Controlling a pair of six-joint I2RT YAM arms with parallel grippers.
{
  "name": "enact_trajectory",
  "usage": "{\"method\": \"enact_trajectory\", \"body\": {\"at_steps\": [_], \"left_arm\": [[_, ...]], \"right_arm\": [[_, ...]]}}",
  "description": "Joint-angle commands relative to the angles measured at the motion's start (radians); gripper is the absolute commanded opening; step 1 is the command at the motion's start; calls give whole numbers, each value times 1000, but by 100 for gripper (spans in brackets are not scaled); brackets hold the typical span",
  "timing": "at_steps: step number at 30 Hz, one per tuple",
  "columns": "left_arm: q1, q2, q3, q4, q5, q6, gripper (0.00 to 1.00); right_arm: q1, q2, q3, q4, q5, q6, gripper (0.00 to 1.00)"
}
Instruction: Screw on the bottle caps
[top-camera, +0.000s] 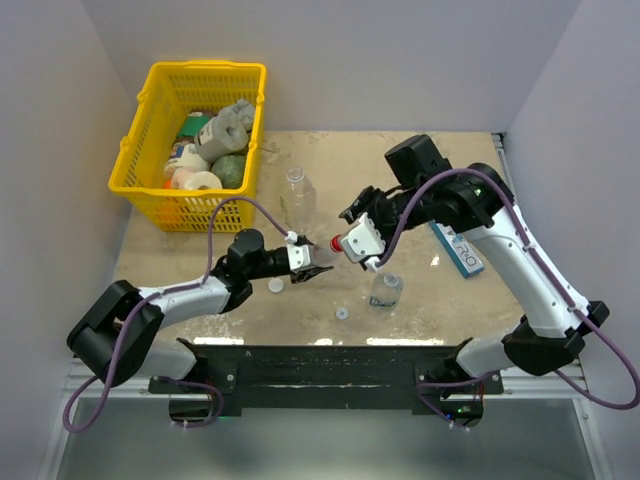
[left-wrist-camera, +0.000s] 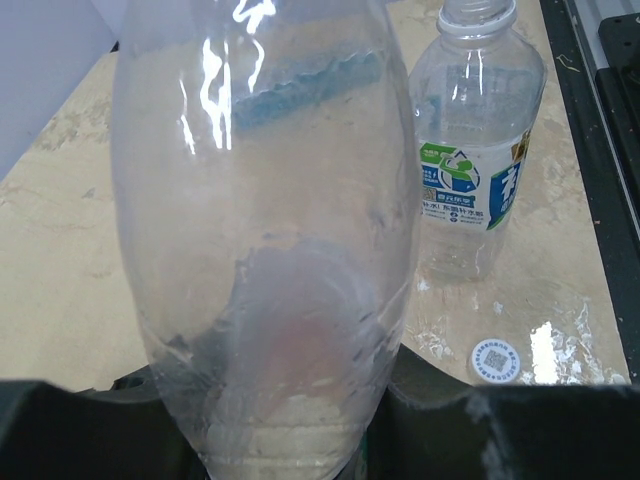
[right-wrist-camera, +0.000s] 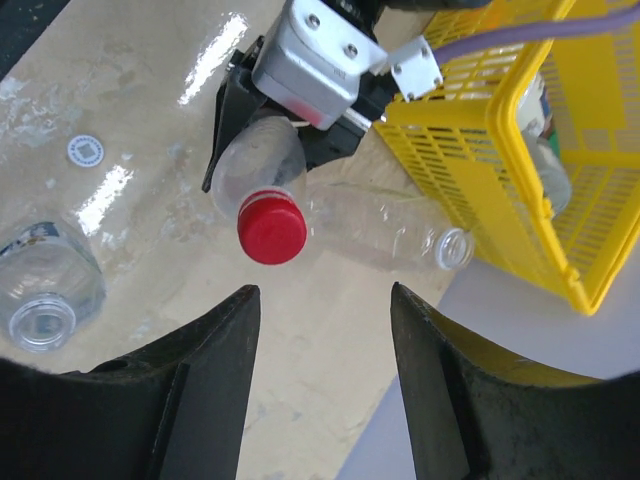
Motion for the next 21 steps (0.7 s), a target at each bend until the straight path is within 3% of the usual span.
{"method": "enact_trajectory", "body": {"at_steps": [1, 8, 13, 21], "left_arm": [[6, 19, 48, 69, 21, 27, 0], [9, 36, 68, 60, 12, 52, 0], [9, 40, 77, 23, 18, 108, 0], [11, 57, 101, 12, 12, 144, 0]], "right_arm": [[34, -10, -35, -77, 11, -162, 56], [46, -30, -116, -77, 57, -259, 52], [48, 28, -67, -77, 57, -207, 51], [46, 53, -64, -77, 66, -260, 46]]}}
